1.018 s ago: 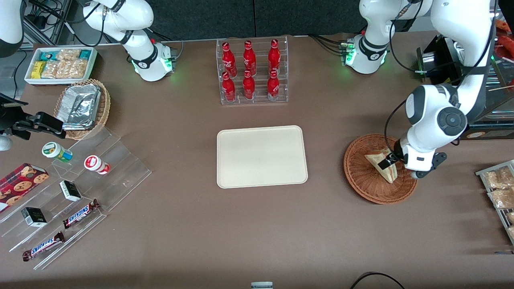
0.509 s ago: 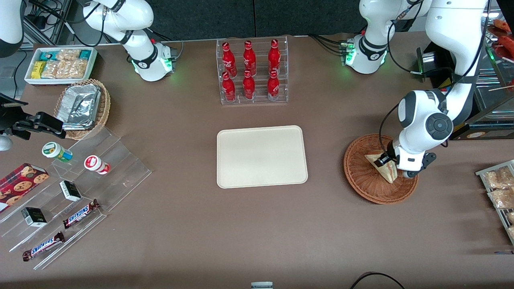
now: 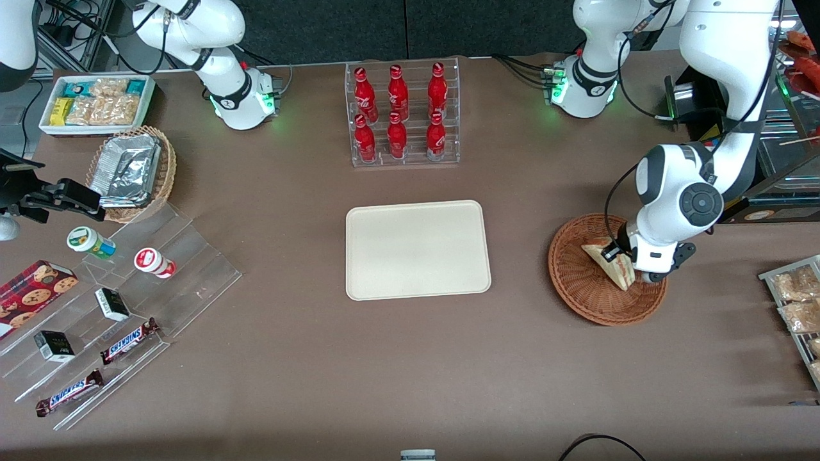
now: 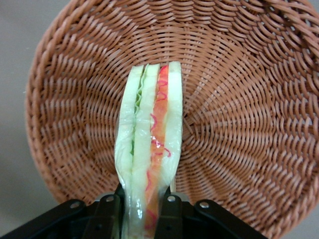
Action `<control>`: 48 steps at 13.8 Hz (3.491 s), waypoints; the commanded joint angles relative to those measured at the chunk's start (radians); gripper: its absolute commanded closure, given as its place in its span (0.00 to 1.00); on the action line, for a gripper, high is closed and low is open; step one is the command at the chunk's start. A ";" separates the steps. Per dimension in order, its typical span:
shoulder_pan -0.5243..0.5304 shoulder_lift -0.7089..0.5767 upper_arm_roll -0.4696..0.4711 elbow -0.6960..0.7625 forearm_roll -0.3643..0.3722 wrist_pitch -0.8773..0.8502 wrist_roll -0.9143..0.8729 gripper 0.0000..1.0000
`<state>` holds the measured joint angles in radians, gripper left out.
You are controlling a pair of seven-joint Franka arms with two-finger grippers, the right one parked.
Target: Place sandwich from basket to tray
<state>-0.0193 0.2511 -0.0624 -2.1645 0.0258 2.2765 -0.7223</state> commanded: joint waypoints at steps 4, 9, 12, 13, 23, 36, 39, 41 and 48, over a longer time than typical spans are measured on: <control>-0.121 -0.032 -0.022 0.239 0.008 -0.276 -0.017 1.00; -0.325 0.006 -0.025 0.296 0.003 -0.264 -0.008 1.00; -0.448 0.111 -0.025 0.406 -0.009 -0.262 -0.034 1.00; -0.480 0.155 -0.025 0.444 -0.009 -0.261 -0.046 1.00; -0.686 0.419 -0.025 0.683 -0.055 -0.229 -0.111 1.00; -0.711 0.484 -0.022 0.687 -0.057 -0.155 -0.132 0.00; -0.705 0.479 -0.019 0.729 -0.049 -0.164 -0.117 0.00; -0.703 0.470 -0.016 0.730 -0.037 -0.164 -0.076 0.00; -0.558 0.343 -0.016 0.701 0.045 -0.288 0.277 0.00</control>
<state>-0.6369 0.6529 -0.0715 -1.4333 0.0605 2.0437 -0.5363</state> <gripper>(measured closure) 0.000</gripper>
